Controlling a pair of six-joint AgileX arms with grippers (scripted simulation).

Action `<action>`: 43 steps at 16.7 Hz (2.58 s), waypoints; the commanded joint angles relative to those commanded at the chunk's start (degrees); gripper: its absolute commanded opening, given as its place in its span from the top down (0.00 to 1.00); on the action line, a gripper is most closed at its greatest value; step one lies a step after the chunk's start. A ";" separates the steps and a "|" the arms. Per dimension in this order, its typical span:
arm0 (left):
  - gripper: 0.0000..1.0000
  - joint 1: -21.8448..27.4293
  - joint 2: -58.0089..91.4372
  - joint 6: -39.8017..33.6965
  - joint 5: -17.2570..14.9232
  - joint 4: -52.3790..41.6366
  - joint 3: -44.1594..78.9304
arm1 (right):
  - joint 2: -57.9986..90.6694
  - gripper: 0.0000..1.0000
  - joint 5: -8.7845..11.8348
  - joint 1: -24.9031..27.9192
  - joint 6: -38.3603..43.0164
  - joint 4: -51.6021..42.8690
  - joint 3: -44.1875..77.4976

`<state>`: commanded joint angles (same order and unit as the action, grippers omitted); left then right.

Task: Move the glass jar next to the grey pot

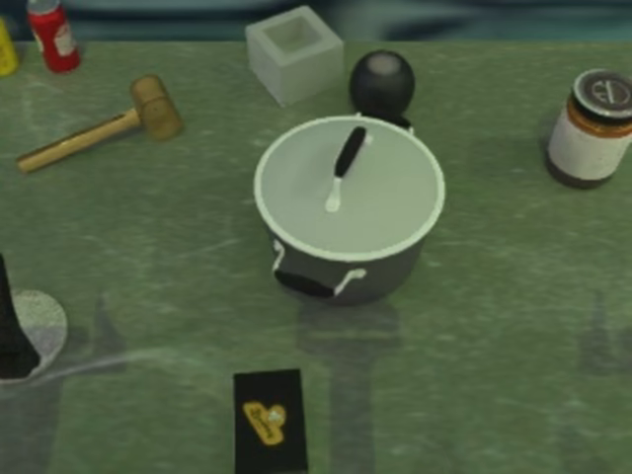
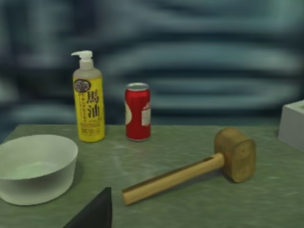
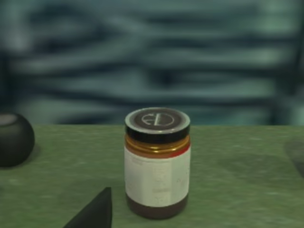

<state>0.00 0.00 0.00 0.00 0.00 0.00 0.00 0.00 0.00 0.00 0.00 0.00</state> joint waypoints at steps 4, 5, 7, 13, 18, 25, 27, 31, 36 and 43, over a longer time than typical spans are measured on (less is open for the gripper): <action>0.00 0.00 0.00 0.00 0.00 0.00 0.00 | 1.55 0.00 0.01 -0.07 -0.24 -1.07 1.48; 0.00 0.00 0.00 0.00 0.00 0.00 0.00 | 3.14 0.00 0.01 -0.16 -0.49 -2.16 2.99; 0.00 0.00 0.00 0.00 0.00 0.00 0.00 | 8.20 0.00 -0.03 -0.47 -1.35 -5.65 7.73; 0.00 0.00 0.00 0.00 0.00 0.00 0.00 | 34.09 0.00 -0.09 -1.80 -6.42 -23.22 31.00; 0.00 0.00 0.00 0.00 0.00 0.00 0.00 | 63.91 0.00 0.43 -2.61 -12.94 -42.44 57.14; 0.00 0.00 0.00 0.00 0.00 0.00 0.00 | 107.38 0.00 2.40 -2.51 -23.87 -67.09 98.45; 0.00 0.00 0.00 0.00 0.00 0.00 0.00 | 117.95 0.00 3.20 -2.20 -27.05 -72.21 110.03; 0.00 0.00 0.00 0.00 0.00 0.00 0.00 | 134.60 0.00 4.88 -1.38 -32.83 -79.05 130.64; 0.00 0.00 0.00 0.00 0.00 0.00 0.00 | 146.39 0.00 6.47 -0.50 -37.60 -82.21 147.04; 0.00 0.00 0.00 0.00 0.00 0.00 0.00 | 148.18 0.00 6.67 -0.68 -38.33 -82.41 149.57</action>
<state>0.00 0.00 0.00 0.00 0.00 0.00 148.18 6.67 -0.68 -38.33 -82.41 149.57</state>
